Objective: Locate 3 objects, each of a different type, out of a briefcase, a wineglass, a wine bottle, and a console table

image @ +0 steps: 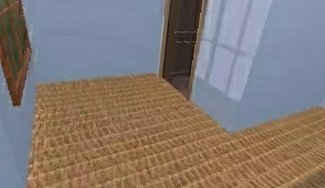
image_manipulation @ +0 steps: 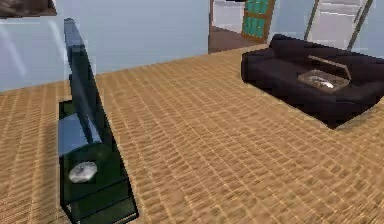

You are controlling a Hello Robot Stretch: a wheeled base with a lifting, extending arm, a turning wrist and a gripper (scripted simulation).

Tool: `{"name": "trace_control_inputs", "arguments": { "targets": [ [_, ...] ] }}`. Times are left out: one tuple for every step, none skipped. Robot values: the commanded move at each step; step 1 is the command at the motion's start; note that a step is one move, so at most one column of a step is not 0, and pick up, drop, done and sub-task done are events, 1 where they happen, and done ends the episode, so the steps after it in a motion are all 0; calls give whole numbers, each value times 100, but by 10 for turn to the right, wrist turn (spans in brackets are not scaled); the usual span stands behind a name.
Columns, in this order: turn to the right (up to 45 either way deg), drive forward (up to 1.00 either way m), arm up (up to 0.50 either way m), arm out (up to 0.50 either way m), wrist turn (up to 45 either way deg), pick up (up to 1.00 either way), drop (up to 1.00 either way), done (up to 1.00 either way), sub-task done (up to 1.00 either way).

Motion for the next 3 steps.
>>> {"name": "trace_control_inputs", "arguments": {
  "targets": [
    [450,0,0,0,0,0,0,0,0],
    [450,0,0,0,0,0,0,0,0],
    [450,0,0,0,0,0,0,0,0]
  ]
}}
